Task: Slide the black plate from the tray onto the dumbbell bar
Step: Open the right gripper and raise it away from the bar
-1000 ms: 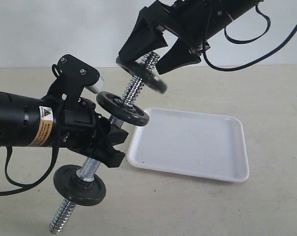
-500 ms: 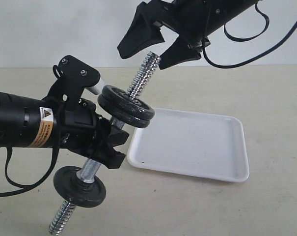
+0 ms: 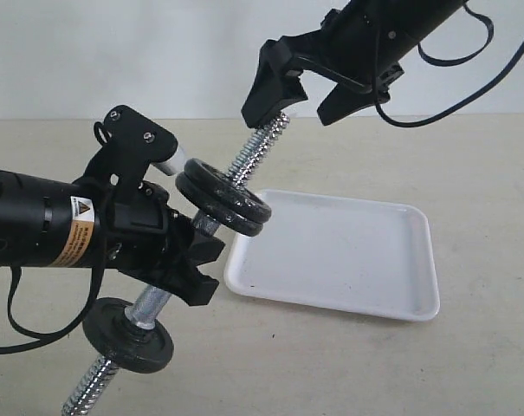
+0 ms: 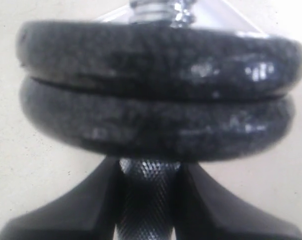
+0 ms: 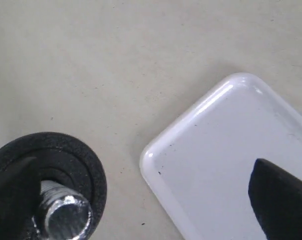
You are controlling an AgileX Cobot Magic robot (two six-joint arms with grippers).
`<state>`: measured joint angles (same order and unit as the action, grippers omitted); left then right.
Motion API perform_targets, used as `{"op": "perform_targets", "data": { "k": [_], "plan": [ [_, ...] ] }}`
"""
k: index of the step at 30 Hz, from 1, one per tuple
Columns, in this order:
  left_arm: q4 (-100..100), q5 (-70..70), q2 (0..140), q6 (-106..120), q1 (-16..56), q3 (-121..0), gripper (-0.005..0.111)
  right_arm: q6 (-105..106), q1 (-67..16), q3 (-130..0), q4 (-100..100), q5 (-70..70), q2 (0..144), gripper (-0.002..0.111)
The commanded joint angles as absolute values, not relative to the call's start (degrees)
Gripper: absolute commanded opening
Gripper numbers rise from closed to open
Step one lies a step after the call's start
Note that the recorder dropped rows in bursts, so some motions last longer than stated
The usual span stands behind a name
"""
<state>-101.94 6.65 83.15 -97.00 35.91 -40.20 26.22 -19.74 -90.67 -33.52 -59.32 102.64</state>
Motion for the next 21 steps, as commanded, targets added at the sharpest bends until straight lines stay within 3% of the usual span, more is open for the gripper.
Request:
{"op": "perform_targets", "data": {
  "k": [1,9,21],
  "plan": [
    [-99.9,3.0,79.7,-97.6,35.9,-43.0,0.004,24.5,-18.8,-91.0,-26.2,-53.0,101.0,0.105],
    [-99.9,2.2,79.7,-97.7,35.9,-43.0,0.004,22.7,-18.8,-91.0,-24.6,-47.2,97.5,0.105],
    [-99.9,-5.0,79.7,-97.0,35.9,-40.2,0.004,15.0,-18.8,-91.0,-11.7,-52.5,96.5,0.105]
  ]
}}
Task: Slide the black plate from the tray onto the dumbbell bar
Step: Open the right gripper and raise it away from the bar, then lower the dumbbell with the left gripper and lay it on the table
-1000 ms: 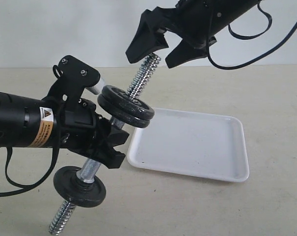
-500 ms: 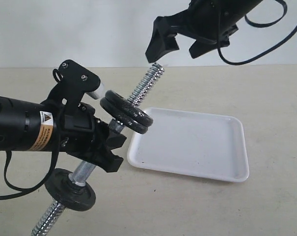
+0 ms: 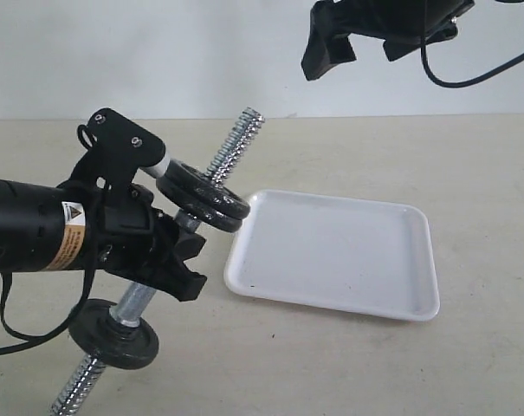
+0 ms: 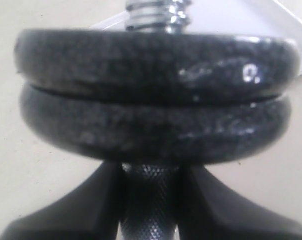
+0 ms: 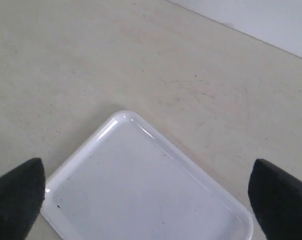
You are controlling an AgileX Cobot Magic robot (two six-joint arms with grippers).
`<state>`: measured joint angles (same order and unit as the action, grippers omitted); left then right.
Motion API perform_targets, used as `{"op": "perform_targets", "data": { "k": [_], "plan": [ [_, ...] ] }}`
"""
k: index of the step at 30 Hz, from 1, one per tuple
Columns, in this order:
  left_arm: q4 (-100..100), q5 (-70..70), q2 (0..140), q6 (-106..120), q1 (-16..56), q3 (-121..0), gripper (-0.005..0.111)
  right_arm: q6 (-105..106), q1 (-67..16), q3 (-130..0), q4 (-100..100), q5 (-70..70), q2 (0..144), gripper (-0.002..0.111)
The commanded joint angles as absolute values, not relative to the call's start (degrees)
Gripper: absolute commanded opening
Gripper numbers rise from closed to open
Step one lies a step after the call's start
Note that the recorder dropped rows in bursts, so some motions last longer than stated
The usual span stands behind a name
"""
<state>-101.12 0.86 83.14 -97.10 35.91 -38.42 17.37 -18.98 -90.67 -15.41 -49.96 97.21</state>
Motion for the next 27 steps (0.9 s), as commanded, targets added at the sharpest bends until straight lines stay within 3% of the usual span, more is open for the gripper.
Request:
{"op": "perform_targets", "data": {
  "k": [1,27],
  "plan": [
    [-99.9,-5.0,79.7,-97.0,35.9,-40.2,0.004,14.6,-18.8,-91.0,-11.1,-53.2,96.5,0.105],
    [-99.9,-15.1,84.8,-97.2,35.9,-40.2,0.004,13.0,-18.8,-90.7,-8.4,-61.2,96.6,0.105]
  ]
}}
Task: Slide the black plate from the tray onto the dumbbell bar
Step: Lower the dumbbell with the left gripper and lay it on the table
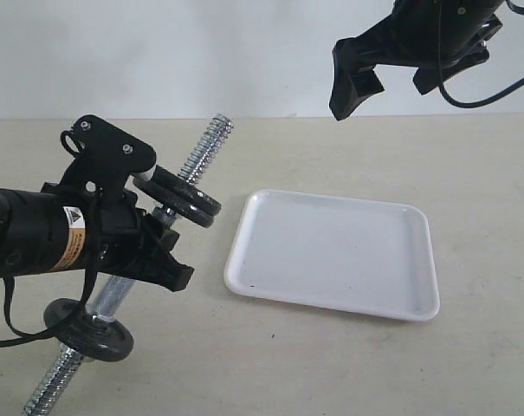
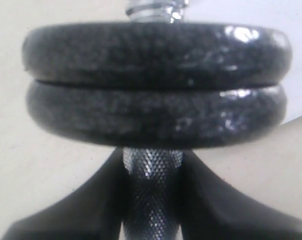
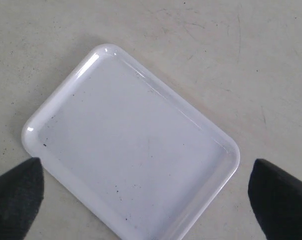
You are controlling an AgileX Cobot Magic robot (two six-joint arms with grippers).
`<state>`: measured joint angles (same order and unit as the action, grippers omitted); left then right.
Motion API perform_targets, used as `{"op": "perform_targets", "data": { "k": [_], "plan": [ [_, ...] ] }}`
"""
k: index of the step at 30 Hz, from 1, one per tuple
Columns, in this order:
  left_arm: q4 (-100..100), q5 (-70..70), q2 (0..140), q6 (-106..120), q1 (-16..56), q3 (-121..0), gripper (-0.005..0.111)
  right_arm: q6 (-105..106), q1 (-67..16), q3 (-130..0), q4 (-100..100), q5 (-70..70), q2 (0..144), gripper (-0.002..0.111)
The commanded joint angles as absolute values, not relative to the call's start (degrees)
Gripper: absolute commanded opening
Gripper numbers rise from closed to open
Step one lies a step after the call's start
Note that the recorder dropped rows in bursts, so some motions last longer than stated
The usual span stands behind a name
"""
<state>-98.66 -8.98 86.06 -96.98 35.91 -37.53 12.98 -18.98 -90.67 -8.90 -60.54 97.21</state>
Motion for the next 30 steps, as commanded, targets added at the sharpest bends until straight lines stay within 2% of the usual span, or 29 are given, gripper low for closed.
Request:
{"op": "perform_targets", "data": {
  "k": [1,13,30],
  "plan": [
    [-99.9,-15.8,85.3,-97.2,35.9,-40.2,0.004,13.0,-18.8,-90.7,-8.4,-61.4,96.6,0.105],
    [-99.8,-21.3,88.0,-97.2,35.6,-40.2,0.004,12.9,-18.8,-90.7,-8.5,-62.7,96.6,0.105],
    [-99.7,-21.4,92.8,-98.1,31.2,-40.2,0.004,11.8,-18.8,-90.7,-10.7,-66.6,96.6,0.105]
  ]
}}
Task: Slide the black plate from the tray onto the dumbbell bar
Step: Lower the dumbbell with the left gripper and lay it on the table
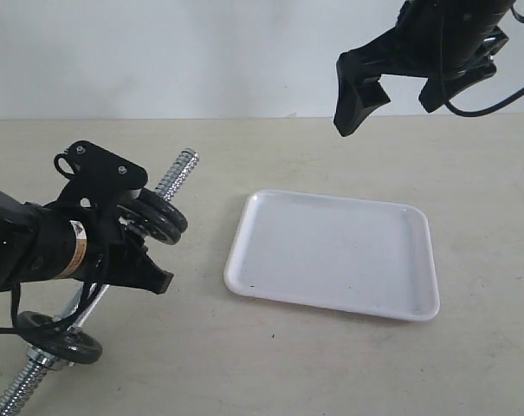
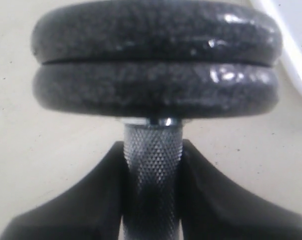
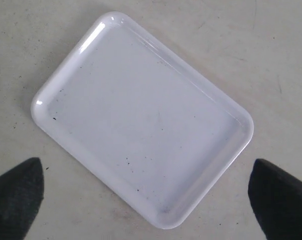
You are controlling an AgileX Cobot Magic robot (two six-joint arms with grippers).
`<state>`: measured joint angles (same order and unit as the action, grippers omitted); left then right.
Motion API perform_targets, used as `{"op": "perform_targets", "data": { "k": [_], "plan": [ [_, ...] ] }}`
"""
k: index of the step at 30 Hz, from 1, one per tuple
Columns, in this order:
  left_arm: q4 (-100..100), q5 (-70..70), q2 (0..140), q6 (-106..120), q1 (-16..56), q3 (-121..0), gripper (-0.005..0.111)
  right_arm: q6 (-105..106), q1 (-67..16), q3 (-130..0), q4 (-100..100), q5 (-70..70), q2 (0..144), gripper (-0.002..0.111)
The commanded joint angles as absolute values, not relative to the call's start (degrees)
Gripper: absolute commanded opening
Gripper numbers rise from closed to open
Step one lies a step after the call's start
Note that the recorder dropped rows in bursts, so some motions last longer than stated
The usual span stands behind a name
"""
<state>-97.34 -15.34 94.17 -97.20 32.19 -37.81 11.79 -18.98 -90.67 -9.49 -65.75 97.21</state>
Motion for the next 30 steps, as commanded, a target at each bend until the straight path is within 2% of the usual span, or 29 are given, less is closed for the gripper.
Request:
{"op": "perform_targets", "data": {
  "k": [1,30],
  "plan": [
    [-99.8,-21.4,93.0,-98.3,31.2,-40.3,0.004,11.8,-18.9,-90.7,-10.7,-66.7,96.6,0.105],
    [-99.8,-22.7,103.3,-100.7,31.2,-43.7,0.004,12.3,-18.9,-90.7,-12.8,-68.5,96.6,0.105]
  ]
}}
